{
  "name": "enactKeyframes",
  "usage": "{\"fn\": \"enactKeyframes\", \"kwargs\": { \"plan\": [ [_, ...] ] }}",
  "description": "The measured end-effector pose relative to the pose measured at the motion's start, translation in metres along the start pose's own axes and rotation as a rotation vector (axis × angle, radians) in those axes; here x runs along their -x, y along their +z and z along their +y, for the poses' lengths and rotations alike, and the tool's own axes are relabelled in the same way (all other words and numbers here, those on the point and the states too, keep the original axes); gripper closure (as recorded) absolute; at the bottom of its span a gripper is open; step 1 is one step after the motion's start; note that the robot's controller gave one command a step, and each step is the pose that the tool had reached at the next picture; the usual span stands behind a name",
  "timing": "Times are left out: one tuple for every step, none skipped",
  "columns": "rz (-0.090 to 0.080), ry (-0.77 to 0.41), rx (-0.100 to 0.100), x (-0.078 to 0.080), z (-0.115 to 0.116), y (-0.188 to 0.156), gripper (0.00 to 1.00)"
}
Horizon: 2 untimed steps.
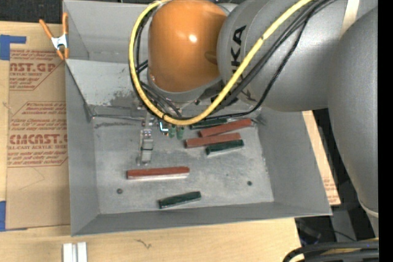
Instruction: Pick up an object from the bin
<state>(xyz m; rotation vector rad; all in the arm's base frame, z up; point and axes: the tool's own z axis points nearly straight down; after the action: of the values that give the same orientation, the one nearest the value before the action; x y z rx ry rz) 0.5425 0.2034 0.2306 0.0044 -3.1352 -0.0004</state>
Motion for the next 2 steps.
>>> {"fn": "enactKeyframes", "kwargs": {
  "plan": [
    [0.0,-0.2,-0.003,-0.016,-0.047,0.136,0.0],
    [-0.004,-0.238,-0.001,-0.009,-0.057,0.163,0.0]
  ]
}}
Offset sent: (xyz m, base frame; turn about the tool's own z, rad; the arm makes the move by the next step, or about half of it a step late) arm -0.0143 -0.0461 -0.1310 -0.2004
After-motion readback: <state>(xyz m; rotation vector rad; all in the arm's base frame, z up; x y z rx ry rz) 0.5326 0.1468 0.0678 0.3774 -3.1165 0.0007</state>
